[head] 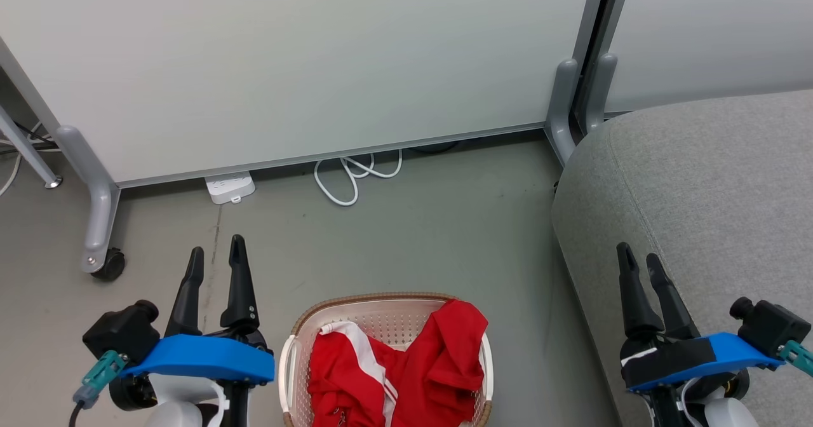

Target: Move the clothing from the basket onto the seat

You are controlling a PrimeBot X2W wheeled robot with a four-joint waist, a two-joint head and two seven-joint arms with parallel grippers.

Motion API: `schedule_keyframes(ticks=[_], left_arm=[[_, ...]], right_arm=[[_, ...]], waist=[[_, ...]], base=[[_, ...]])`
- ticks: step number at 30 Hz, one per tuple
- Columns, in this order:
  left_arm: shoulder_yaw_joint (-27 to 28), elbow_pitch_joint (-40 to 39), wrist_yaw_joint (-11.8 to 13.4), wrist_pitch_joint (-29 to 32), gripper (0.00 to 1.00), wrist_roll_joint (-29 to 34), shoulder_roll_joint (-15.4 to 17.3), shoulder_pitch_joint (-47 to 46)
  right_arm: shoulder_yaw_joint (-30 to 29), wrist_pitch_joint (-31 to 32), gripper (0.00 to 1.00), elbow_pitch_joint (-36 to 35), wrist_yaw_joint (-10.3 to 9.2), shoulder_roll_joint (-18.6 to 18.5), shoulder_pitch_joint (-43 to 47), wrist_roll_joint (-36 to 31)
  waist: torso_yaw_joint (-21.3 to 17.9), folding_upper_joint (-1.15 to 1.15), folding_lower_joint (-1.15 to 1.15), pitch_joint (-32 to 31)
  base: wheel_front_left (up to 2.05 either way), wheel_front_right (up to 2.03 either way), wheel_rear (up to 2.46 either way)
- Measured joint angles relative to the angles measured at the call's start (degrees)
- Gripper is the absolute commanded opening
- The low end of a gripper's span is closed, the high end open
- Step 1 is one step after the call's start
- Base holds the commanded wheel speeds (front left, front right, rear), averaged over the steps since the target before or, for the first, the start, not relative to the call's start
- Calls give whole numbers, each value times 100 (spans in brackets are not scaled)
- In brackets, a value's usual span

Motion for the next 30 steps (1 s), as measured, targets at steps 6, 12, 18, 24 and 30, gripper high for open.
schedule_keyframes(ticks=[6,12,18,24,30], left_arm=[[-116,20,5,-90,100,444,4,-5],[-183,46,24,-158,100,806,10,-30],[-275,64,51,-253,100,1146,12,-39],[-318,111,56,-324,100,1457,15,-41],[-359,155,67,-397,100,1734,20,-81]], right_arm=[[45,-81,100,51,0,-2,-21,-394],[70,-178,100,68,0,-4,-30,-727],[111,-252,100,81,1,-7,-45,-1038],[141,-325,100,88,1,-9,-48,-1336],[167,-401,100,100,1,-12,-48,-1629]], waist=[[14,0,0,-7],[38,0,0,-15],[57,0,0,-15],[72,0,0,-13],[93,0,0,-8]], base=[[0,0,0],[0,0,0],[0,0,0],[0,0,0],[0,0,0]])
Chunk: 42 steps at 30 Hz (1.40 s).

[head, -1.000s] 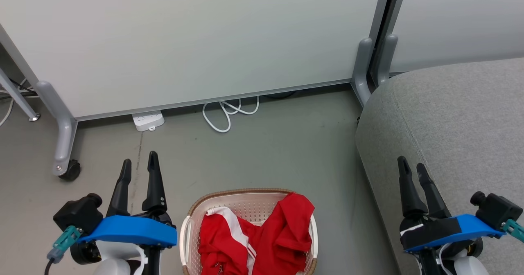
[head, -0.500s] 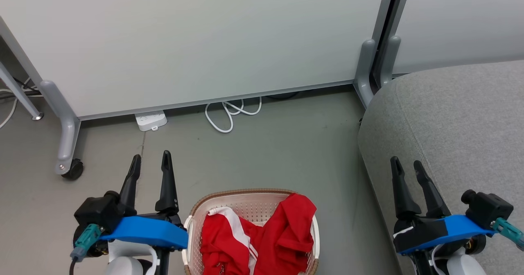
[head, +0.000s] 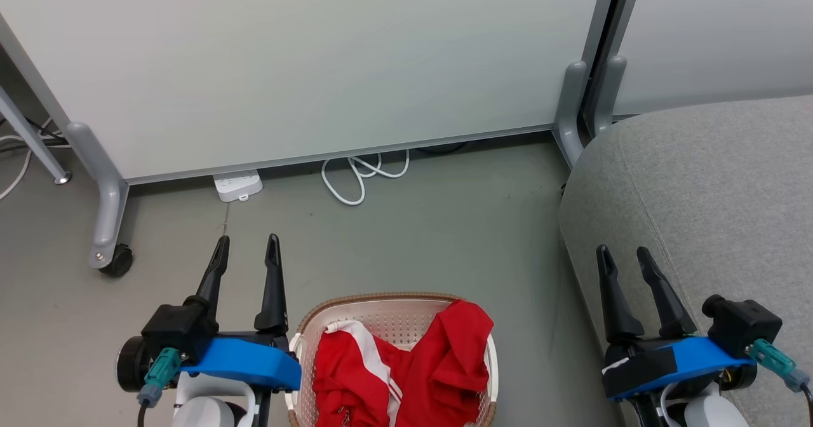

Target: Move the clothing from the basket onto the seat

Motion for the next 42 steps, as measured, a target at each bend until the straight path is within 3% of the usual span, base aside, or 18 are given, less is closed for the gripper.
schedule_keyframes(ticks=[27,42], left_arm=[[-194,132,33,-279,100,1092,10,-41],[-170,325,1,-280,100,905,12,-43]], right_arm=[[70,-283,100,112,2,-11,-63,-1124],[56,-285,100,213,3,-12,-69,-1148]], waist=[[66,0,0,-15],[56,0,0,-28]], base=[[0,0,0],[0,0,0]])
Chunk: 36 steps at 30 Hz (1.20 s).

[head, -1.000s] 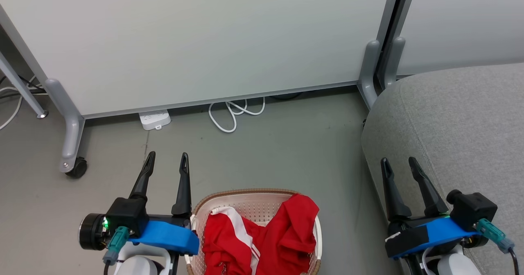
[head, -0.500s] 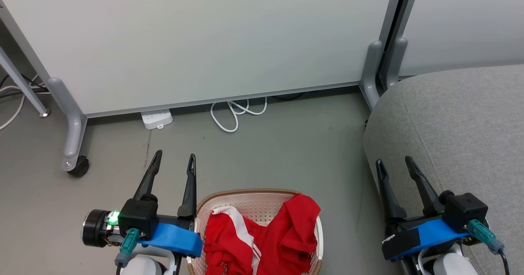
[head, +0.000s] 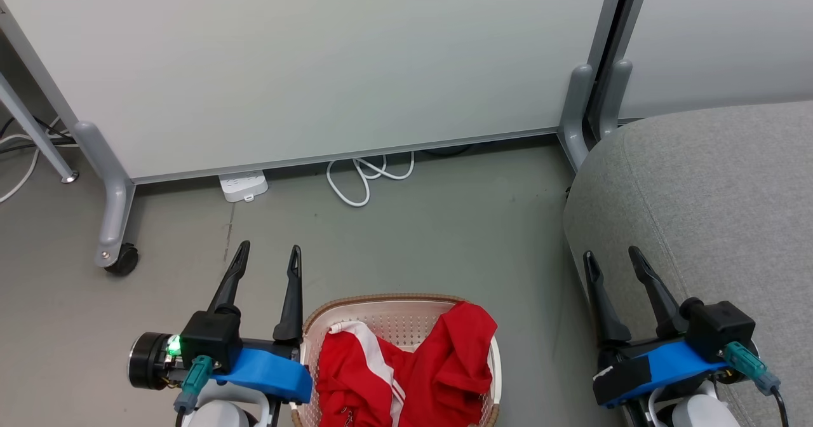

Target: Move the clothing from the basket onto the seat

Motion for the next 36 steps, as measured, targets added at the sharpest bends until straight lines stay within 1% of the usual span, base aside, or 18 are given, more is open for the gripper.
schedule_keyframes(ticks=[15,22,29,36], left_arm=[[-15,109,-21,0,100,-18,1,-23],[-147,303,-180,-2,100,159,22,-342],[-401,801,-301,-4,100,278,257,-864],[-1027,1490,-334,-4,100,356,627,-1515]], right_arm=[[3,0,100,46,4,-1,-1,2],[11,0,100,34,3,-1,-104,2],[41,-1,100,-24,4,-2,-306,2],[33,-1,100,-102,4,-3,-583,-2]], waist=[[12,0,0,31],[-32,0,0,201],[-174,0,0,556],[-395,0,1,1065]], base=[[0,0,0],[0,0,0],[0,0,0],[0,0,0]])
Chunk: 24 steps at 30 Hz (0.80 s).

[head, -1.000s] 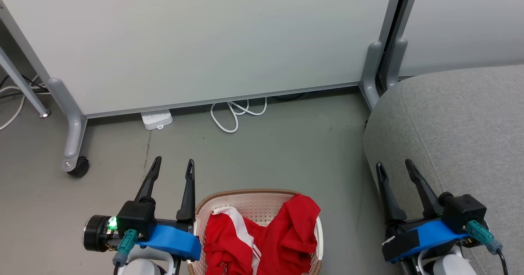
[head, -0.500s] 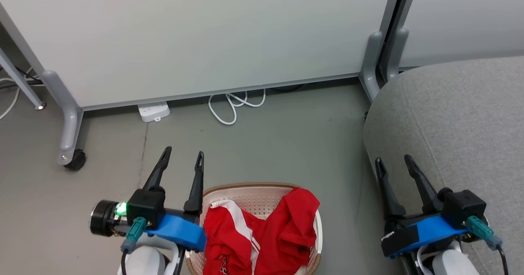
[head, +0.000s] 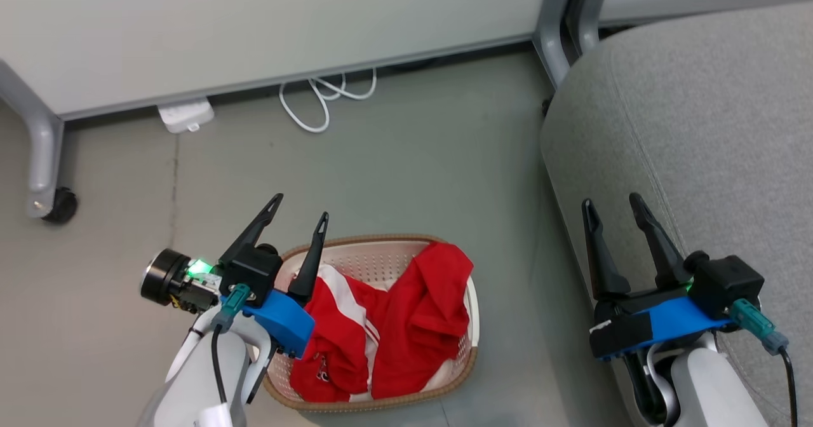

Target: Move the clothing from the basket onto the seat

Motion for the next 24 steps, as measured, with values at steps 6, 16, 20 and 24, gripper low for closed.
schedule_keyframes(ticks=[6,16,20,24], left_arm=[[-829,605,-21,-1,100,-168,389,-521],[-2708,1745,-22,-1,100,-513,913,-1484],[-3457,2149,-22,-1,100,-669,1047,-1863],[-4205,2541,-22,-1,100,-811,1089,-2219]], right_arm=[[10,0,100,-97,0,-2,-250,-3],[74,0,100,-294,0,-3,-722,49],[122,0,100,-358,0,-4,-882,57],[154,0,100,-452,0,-4,-1041,57]], waist=[[-219,0,0,483],[-558,0,1,1399],[-649,0,0,1737],[-730,0,1,2065]], base=[[0,0,0],[0,0,0],[0,0,0],[0,0,0]])
